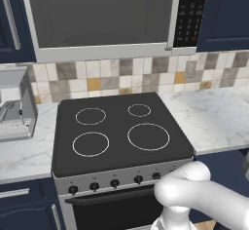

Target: Take the pizza cutter from the drawer on the right and place it on the dining counter for cutting.

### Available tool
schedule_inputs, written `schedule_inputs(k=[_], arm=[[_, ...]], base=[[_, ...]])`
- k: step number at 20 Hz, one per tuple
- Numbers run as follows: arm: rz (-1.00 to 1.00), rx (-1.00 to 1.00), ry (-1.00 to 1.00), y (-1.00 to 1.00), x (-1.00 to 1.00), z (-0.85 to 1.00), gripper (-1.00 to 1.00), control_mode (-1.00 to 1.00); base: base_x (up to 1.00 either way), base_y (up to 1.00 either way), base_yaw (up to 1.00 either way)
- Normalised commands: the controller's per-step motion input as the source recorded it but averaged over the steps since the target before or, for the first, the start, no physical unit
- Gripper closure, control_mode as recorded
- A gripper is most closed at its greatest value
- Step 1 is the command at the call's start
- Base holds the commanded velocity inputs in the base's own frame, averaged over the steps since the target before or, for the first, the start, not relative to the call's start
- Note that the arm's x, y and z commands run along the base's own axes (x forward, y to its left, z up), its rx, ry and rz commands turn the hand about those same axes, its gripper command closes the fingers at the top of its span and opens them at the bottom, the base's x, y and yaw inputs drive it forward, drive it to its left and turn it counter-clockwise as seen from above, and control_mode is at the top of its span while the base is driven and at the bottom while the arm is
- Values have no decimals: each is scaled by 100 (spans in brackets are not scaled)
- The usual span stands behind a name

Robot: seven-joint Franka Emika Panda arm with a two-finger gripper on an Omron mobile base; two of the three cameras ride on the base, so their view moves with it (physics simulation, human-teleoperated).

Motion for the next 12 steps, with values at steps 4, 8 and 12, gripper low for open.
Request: schedule_inputs(k=[4,8,12], arm=[[2,0,-1,0,7,-7,-100,-100],[0,0,0,0,2,0,-100,-100],[0,0,0,0,0,0,-100,-100]], base=[[0,0,0],[0,0,0],[0,0,0]])
